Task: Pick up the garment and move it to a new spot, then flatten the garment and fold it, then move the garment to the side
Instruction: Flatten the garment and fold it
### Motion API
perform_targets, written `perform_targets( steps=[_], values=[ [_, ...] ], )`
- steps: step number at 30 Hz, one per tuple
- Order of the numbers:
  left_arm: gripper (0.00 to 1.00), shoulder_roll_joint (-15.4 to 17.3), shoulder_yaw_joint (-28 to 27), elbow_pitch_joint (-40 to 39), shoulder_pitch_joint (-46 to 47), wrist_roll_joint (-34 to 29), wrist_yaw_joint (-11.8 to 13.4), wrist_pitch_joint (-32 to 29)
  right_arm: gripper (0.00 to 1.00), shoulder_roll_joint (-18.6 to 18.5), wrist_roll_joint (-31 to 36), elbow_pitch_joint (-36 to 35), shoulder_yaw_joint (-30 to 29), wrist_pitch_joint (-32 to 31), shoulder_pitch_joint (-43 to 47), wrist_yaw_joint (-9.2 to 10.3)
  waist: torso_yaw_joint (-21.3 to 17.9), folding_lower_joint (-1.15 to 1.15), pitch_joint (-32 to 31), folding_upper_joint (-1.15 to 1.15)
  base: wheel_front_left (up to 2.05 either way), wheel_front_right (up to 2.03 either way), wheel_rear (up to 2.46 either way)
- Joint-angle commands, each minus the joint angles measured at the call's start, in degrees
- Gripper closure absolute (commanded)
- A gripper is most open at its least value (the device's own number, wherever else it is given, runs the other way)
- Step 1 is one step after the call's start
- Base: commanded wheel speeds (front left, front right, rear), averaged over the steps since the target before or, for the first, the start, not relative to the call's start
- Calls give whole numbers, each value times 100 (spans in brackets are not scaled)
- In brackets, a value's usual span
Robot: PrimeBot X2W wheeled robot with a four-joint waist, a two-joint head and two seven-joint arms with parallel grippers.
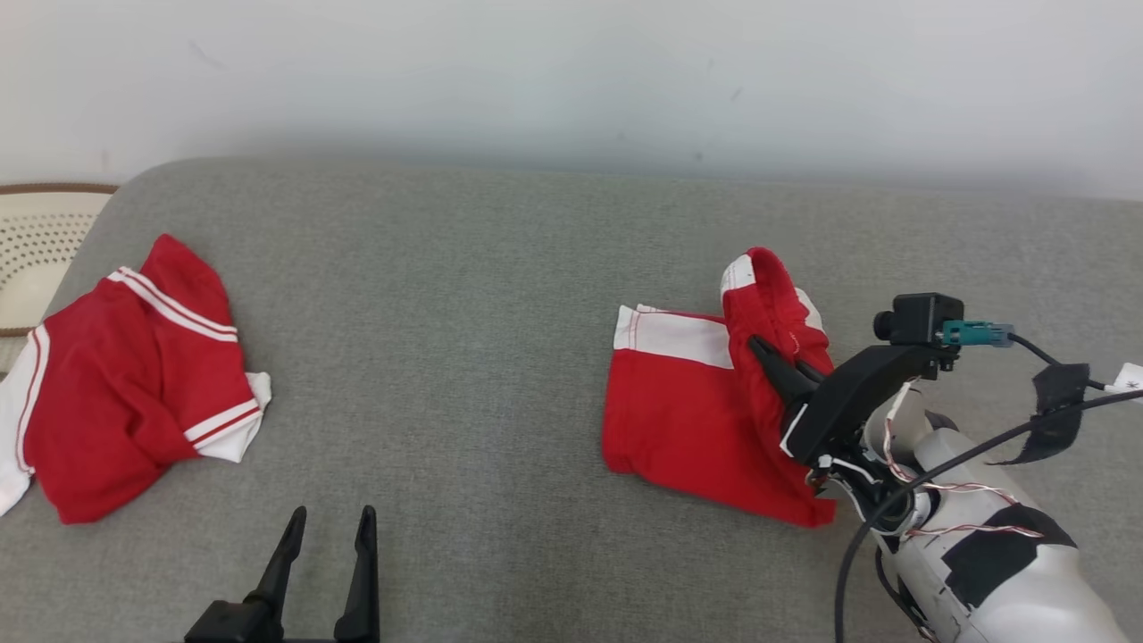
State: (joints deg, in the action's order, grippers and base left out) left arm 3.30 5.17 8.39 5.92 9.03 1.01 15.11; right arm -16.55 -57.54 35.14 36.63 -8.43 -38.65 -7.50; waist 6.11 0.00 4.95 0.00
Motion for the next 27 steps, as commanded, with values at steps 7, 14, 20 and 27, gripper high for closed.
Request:
perform_targets(
  steps=[7, 14, 20, 27],
  values=[
    [0, -27, 283, 58, 141, 78, -27, 14, 100, 275, 71, 597, 192, 102, -306, 2, 319, 0, 120, 0, 0, 0, 0],
    [0, -33, 451, 69, 227, 106, 9, 14, 91, 441, 178, 1080, 323, 395, -462, 2, 436, 0, 191, 0, 0, 0, 0],
    [0, -36, 455, 95, 218, 131, 38, 14, 0, 471, 78, 1198, 434, 682, -532, 1, 438, 0, 201, 0, 0, 0, 0],
    [0, -37, 329, 74, 92, 92, 53, 14, 0, 75, 269, 751, 610, 1499, -448, 2, 324, 0, 93, 0, 0, 0, 0]
  ],
)
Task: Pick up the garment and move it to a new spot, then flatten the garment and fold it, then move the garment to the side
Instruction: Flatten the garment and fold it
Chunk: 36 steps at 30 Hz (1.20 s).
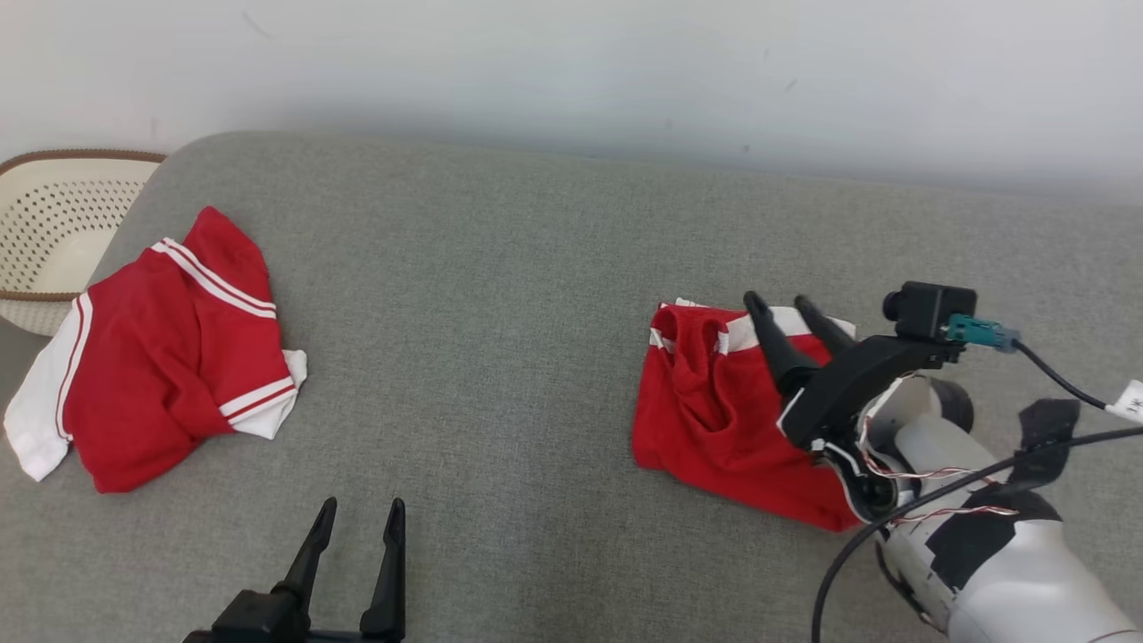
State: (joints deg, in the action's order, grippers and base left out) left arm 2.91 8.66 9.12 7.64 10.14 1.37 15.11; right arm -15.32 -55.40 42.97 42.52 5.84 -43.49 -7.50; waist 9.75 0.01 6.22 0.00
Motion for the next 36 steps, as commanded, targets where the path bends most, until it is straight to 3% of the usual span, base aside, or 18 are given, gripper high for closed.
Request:
perform_targets(
  steps=[1, 12, 24, 25, 26, 27, 36],
  values=[
    [0, 3, -43, -12, -95, -27, 19, 14, 0, -137, 111, -64, 18, 185, 52, 2, -60, -1, -46, 0, 0, 0, 0],
    [0, 3, -261, -133, -232, -127, -6, 14, 0, -662, 729, 27, -428, 790, 287, 2, -186, -1, -92, 0, 0, 0, 0],
    [0, 2, -277, -123, -239, -149, -41, 14, 0, -280, 1381, 448, -795, 926, 578, 2, -174, -1, -86, 0, 0, 0, 0],
    [0, 2, -270, -124, -227, -146, -45, 14, 51, -277, 1516, 482, -821, 931, 556, 2, -164, -1, -73, 0, 0, 0, 0],
    [0, 2, -263, -126, -212, -145, -50, 14, 82, -258, 1622, 478, -895, 930, 528, 2, -154, -1, -59, 0, 0, 0, 0],
    [0, 2, -256, -130, -192, -144, -57, 14, 100, -215, 1708, 435, -990, 933, 519, 1, -142, -1, -38, 0, 0, 0, 0],
    [0, 2, -180, -162, -47, -142, -88, 14, 100, 8, 2778, 150, -1949, 934, 800, 2, 26, -1, 184, 0, 0, 0, 0]
  ],
)
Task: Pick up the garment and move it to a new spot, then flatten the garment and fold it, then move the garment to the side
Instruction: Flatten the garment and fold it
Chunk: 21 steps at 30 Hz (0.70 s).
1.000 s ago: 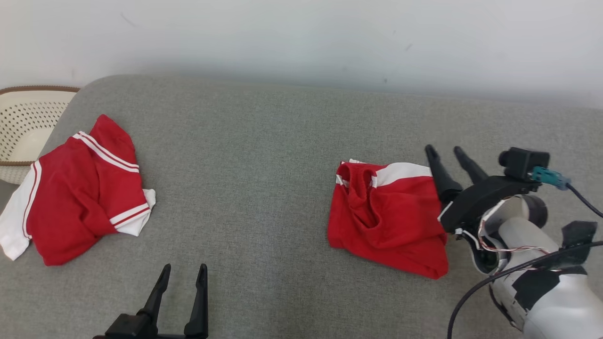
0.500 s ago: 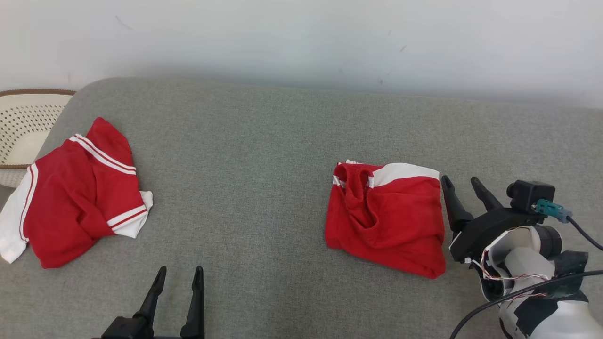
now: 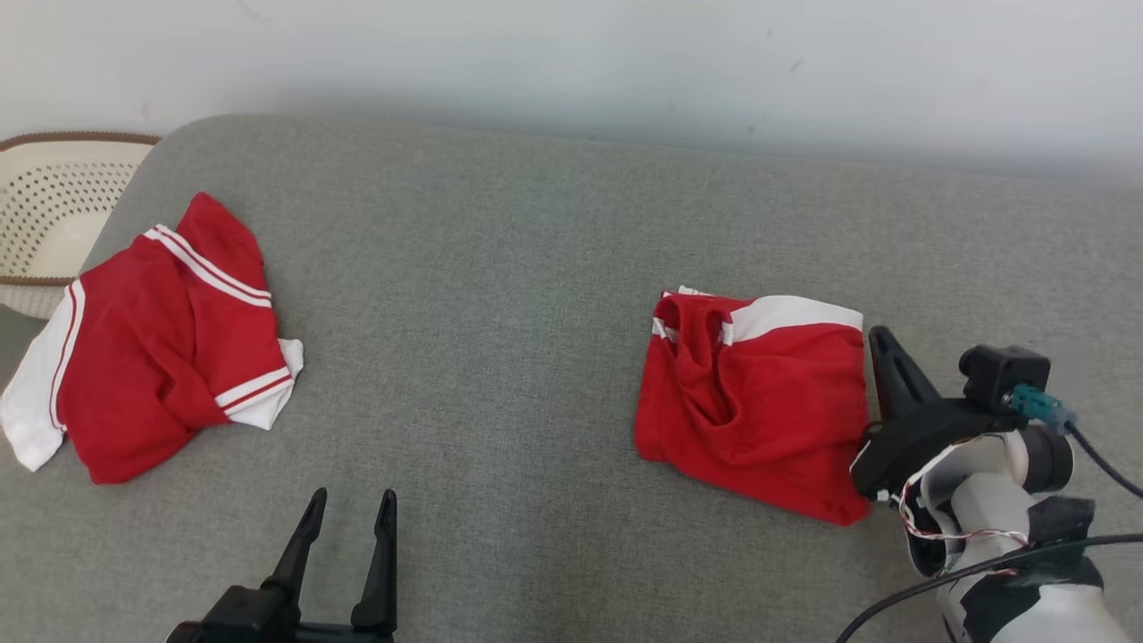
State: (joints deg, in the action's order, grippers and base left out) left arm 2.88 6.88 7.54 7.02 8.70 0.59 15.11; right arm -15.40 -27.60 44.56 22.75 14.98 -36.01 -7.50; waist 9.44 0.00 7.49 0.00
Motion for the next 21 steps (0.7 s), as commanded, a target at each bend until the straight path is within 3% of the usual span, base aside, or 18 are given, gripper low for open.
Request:
perform_targets(
  steps=[1, 10, 21],
  values=[
    [0, 5, 1, -2, 29, 1, -15, 14, 100, 56, 126, 18, -46, 20, 88, 1, 82, 0, 78, 0, 0, 0, 0],
    [0, 4, 6, 12, 128, -1, -24, 14, 100, 464, 870, 118, -516, 21, 293, 2, 243, 0, 211, 0, 0, 0, 0],
    [0, 5, 46, 31, 186, 43, 2, 14, 100, 975, 1115, 241, -166, 21, 291, 2, 377, 0, 233, 0, 0, 0, 0]
  ],
)
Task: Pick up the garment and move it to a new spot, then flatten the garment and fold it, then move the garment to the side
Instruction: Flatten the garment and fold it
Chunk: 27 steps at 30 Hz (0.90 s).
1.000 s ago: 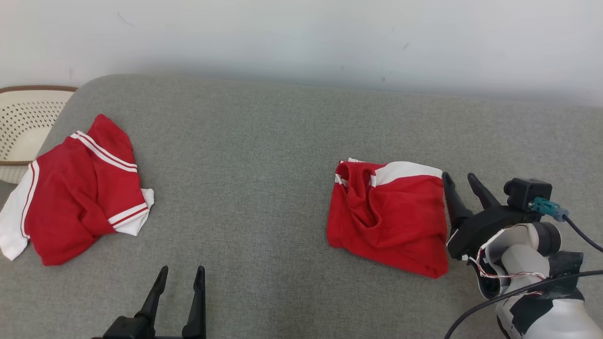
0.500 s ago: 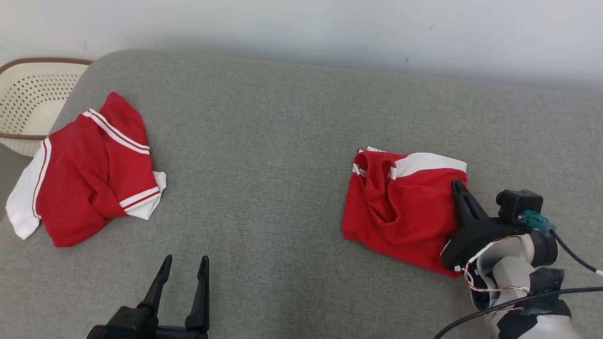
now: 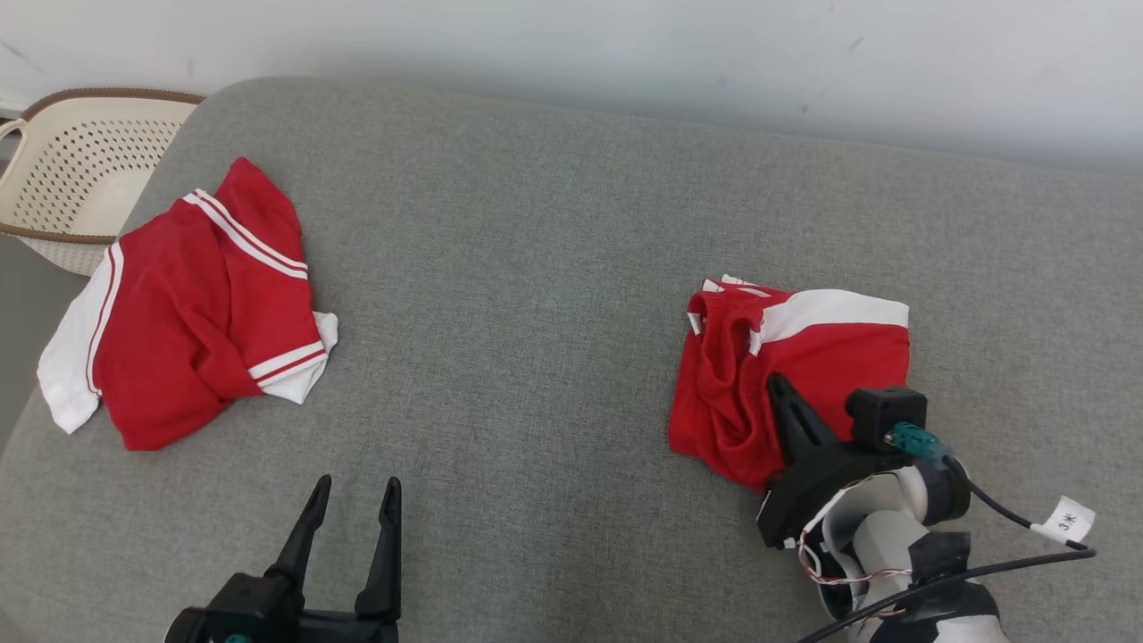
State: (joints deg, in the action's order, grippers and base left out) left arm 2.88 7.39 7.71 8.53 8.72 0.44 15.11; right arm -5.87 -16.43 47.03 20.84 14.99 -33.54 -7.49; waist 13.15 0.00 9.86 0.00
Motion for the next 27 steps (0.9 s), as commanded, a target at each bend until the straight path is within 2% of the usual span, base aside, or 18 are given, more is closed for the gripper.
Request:
perform_targets(
  steps=[1, 9, 15, 17, 18, 19, 20, 27],
  values=[
    [0, 4, 1, 16, 35, 46, 13, 14, 100, 55, -13, -28, 71, 20, 65, 0, 15, 0, -7, 0, 0, 0, 0],
    [0, 4, 1, 14, -6, 76, 55, 14, 100, 193, -81, -285, 415, 20, 303, 1, 46, 0, -44, 0, 0, 0, 0],
    [0, 4, -28, -9, -60, 86, 69, 14, 100, 151, -181, -382, 308, 20, 293, 1, -17, 0, -71, 0, 0, 0, 0],
    [0, 3, -52, -20, -86, 74, 81, 14, 63, 86, -190, -483, 191, 20, 286, 1, -62, 0, -100, 0, 0, 0, 0],
    [0, 4, -67, -33, -92, 70, 78, 14, 20, 60, -199, -557, 123, 21, 295, 0, -89, 0, -121, 0, 0, 0, 0],
    [0, 3, -73, -53, -99, 61, 68, 14, 2, 32, -198, -621, 61, 20, 323, 0, -111, 0, -141, 0, 0, 0, 0],
    [0, 4, -78, -71, -118, 50, 65, 14, 0, -1, -211, -678, 16, 21, 361, 0, -136, 0, -166, 0, 0, 0, 0],
    [0, 4, -152, -167, -222, -42, 87, 14, 0, -285, -378, -952, -398, 20, 502, 0, -316, 0, -325, 0, 0, 0, 0]
  ],
)
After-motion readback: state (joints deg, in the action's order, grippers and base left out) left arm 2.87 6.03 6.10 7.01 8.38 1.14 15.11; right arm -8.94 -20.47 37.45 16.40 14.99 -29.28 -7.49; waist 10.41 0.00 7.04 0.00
